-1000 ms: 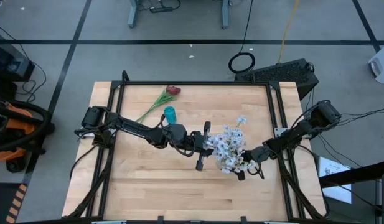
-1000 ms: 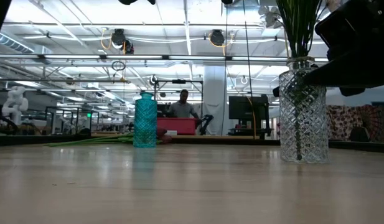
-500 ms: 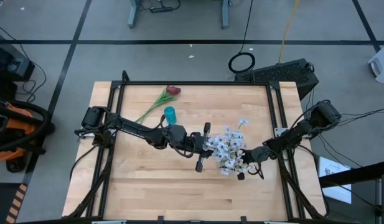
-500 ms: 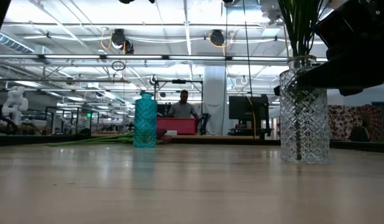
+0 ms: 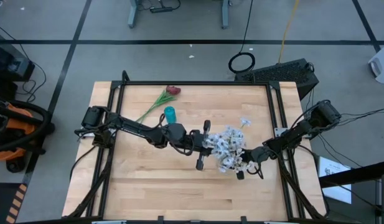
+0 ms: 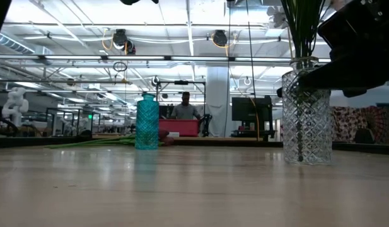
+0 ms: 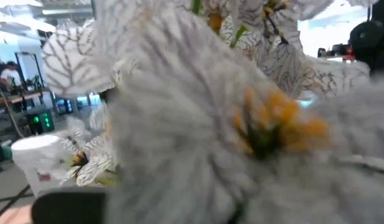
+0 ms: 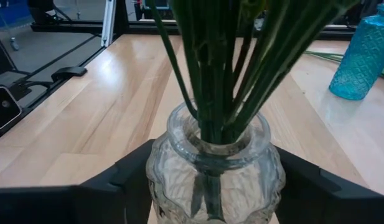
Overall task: Sort flowers into vase by color
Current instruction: Put the white flowers into the transparent vase
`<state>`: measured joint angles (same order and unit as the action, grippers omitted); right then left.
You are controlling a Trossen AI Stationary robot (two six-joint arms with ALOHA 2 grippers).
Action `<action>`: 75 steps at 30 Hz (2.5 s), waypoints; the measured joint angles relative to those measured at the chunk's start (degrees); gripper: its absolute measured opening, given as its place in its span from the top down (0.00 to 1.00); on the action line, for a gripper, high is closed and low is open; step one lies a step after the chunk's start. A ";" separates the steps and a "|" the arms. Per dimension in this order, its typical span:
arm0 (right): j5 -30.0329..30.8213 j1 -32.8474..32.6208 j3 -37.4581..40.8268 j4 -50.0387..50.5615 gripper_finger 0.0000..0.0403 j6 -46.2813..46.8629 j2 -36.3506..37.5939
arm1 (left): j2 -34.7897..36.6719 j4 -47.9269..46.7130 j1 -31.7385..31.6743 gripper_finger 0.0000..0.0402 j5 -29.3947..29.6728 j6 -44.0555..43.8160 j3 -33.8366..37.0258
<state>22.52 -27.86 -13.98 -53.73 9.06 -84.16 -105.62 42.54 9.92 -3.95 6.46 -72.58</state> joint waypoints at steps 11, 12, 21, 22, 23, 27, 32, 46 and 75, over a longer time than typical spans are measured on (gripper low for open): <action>0.11 0.00 0.02 -0.37 0.39 1.20 0.00 | 0.02 -2.54 -0.24 0.88 1.49 -0.05 0.00; 0.11 0.00 0.02 -0.39 0.39 1.20 0.00 | 0.02 -2.60 -0.22 0.88 1.49 -0.04 0.00; 0.05 0.00 0.02 -0.57 0.39 2.28 0.02 | 0.02 1.60 0.25 0.88 1.51 -0.08 0.00; 0.05 0.00 0.02 -0.53 0.39 2.28 0.02 | 0.02 1.55 0.37 0.88 1.51 -0.07 0.00; 0.04 0.00 0.02 -0.51 0.39 2.28 0.02 | 0.02 1.51 0.47 0.88 1.51 -0.07 0.00; 0.02 0.00 0.02 -0.50 0.39 2.28 0.02 | 0.02 1.39 0.65 0.88 1.61 -0.09 0.00; 0.07 0.01 0.02 -0.61 0.39 2.28 0.02 | 0.02 0.83 0.72 0.88 3.06 -0.43 0.00; 0.09 0.00 0.02 -1.32 0.39 3.98 0.04 | 0.02 3.92 2.23 0.88 4.48 2.90 0.00; -0.11 0.00 0.00 0.35 0.39 1.66 0.04 | -7.56 -1.35 2.12 0.86 5.77 1.92 -0.02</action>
<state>22.41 -27.86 -13.98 -53.38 10.72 -84.12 -113.19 41.19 12.04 1.83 8.38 -72.60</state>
